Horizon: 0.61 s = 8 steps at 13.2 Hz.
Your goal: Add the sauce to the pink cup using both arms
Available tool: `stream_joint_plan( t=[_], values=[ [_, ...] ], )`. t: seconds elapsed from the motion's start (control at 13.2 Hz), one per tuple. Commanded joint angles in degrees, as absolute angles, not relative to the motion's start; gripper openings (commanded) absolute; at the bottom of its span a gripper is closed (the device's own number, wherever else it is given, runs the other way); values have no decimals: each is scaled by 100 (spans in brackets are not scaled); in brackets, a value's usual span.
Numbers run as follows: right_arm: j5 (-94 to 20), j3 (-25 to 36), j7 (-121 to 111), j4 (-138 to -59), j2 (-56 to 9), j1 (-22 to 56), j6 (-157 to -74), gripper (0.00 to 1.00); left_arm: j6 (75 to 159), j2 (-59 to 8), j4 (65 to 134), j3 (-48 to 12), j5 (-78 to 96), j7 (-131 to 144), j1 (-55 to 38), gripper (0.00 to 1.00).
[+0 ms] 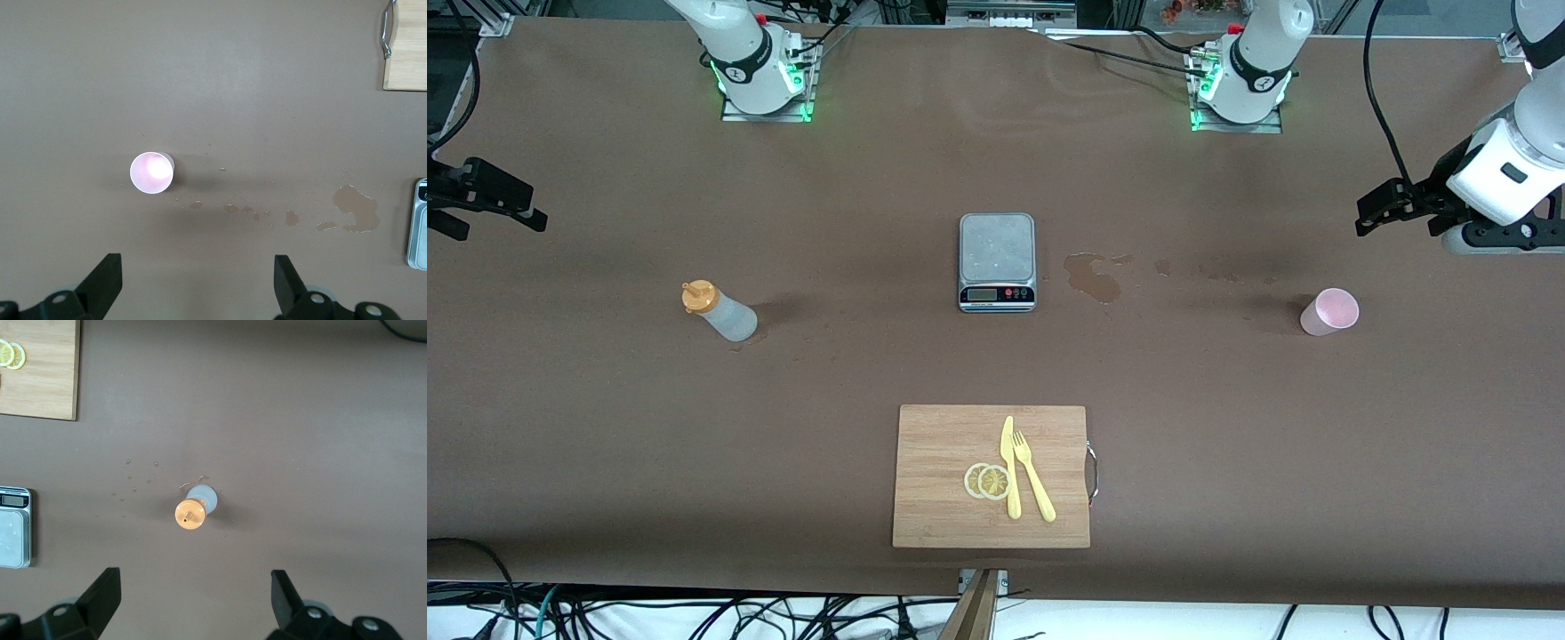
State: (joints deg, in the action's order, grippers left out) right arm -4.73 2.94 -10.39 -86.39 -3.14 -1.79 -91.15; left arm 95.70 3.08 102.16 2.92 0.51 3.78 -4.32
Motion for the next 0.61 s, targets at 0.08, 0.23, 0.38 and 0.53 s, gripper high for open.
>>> stream_joint_plan(
  t=[0.08,0.23,0.38,0.53],
  values=[
    [-422,272,-1134,-8578,-290,-185,-9088,100,9413,220,10011,220,61,246,-176,100],
    [-422,272,-1134,-8578,-290,-185,-9088,100,9413,220,10011,202,44,246,-184,100],
    [-387,281,-1160,-8587,-290,-185,-9097,100,9404,202,10020,193,0,325,-254,100],
    [-264,281,-1423,-8587,-290,-185,-9088,100,9430,193,10011,202,-9,264,-211,100]
  ],
)
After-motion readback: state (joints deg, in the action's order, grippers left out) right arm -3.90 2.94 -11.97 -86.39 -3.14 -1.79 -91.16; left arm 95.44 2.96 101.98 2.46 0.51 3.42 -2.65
